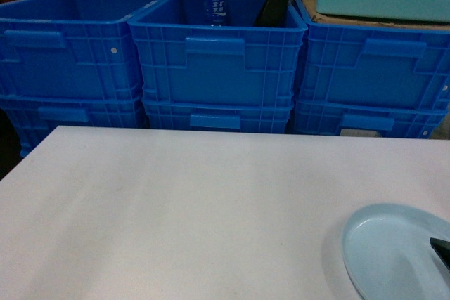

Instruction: Place blue tray on left shelf second layer neatly

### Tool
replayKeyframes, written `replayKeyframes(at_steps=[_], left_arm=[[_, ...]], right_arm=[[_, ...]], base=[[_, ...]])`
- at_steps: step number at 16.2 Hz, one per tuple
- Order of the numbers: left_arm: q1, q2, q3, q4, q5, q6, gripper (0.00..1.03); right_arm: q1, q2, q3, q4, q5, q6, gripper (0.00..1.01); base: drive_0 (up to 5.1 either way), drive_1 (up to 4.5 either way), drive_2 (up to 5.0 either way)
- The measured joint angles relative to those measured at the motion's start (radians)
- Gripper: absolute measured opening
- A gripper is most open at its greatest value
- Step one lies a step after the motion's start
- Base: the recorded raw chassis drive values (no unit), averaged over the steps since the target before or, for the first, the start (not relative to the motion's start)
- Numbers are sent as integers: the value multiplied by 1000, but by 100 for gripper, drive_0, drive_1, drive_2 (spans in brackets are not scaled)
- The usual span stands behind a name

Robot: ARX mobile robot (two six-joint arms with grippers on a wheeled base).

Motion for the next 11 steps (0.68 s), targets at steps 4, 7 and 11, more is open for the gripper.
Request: replayKeyframes(at_steps=[4,7,11], left_arm=[[0,0,0,0,0,0,98],[0,0,0,0,0,0,98],[0,0,0,0,0,0,98]], right_arm=[[-45,94,15,42,5,12,98],[-52,138,16,87,-2,29,98],[-46,169,6,140,-1,55,82]], base=[[0,0,0],[0,0,0],[0,0,0]])
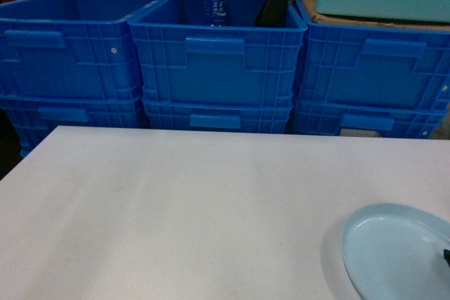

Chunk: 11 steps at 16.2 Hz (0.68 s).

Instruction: Place blue tray on left shelf second layer neatly

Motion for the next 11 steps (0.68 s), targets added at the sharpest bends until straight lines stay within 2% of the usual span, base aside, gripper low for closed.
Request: replayKeyframes(at_steps=[5,7,9,11], left_arm=[[0,0,0,0,0,0,98],[0,0,0,0,0,0,98],[0,0,0,0,0,0,98],[0,0,0,0,0,0,98]], right_arm=[[0,-11,-5,-13,-1,29,25],[14,-32,-20,-14,-3,58,5],[21,-57,-44,-19,-10,95,2],[29,-107,-79,-11,-23,98,2]], base=[[0,0,0],[0,0,0],[0,0,0],[0,0,0]])
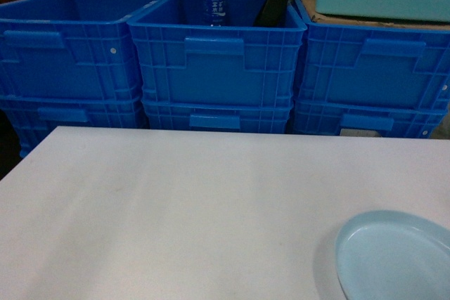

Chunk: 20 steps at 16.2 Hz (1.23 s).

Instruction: Place blue tray on left shelf second layer neatly

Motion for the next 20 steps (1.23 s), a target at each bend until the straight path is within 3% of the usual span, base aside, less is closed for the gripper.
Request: replayKeyframes(at_steps=[8,10,13,16,20], left_arm=[[0,0,0,0,0,0,98],[0,0,0,0,0,0,98],[0,0,0,0,0,0,98],[0,0,0,0,0,0,98],[0,0,0,0,0,0,98]], right_arm=[[38,-441,-132,-3,-43,-44,2],[43,-600,-158,-58,-54,-43,2],[93,-892,-167,-195,-53,-19,2],[151,-1143,-182,-327,-10,12,2],[162,-1426,-226,-529,19,37,2]], base=[[0,0,0],[0,0,0],[0,0,0],[0,0,0],[0,0,0]])
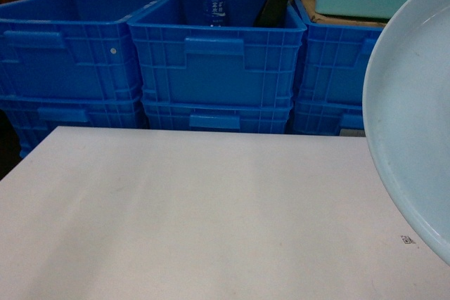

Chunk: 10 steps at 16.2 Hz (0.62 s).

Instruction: Place blue tray on left shelf second layer neatly

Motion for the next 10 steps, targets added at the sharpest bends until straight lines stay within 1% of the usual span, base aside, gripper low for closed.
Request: replayKeyframes(at_steps=[1,3,5,8,10], left_arm=[[0,0,0,0,0,0,98],[0,0,0,0,0,0,98],[0,0,0,0,0,0,98],[0,0,0,0,0,0,98],[0,0,0,0,0,0,98]], right_arm=[[-3,-106,-39,-84,-9,6,2],[-8,-141,-57,-117,-12,6,2],[-27,-171,-64,-134,-30,6,2],[-74,-195,-69,-154,-56,6,2],[-79,-195,-74,-148,-60,5,2]], base=[[0,0,0],[0,0,0],[0,0,0],[0,0,0],[0,0,0]])
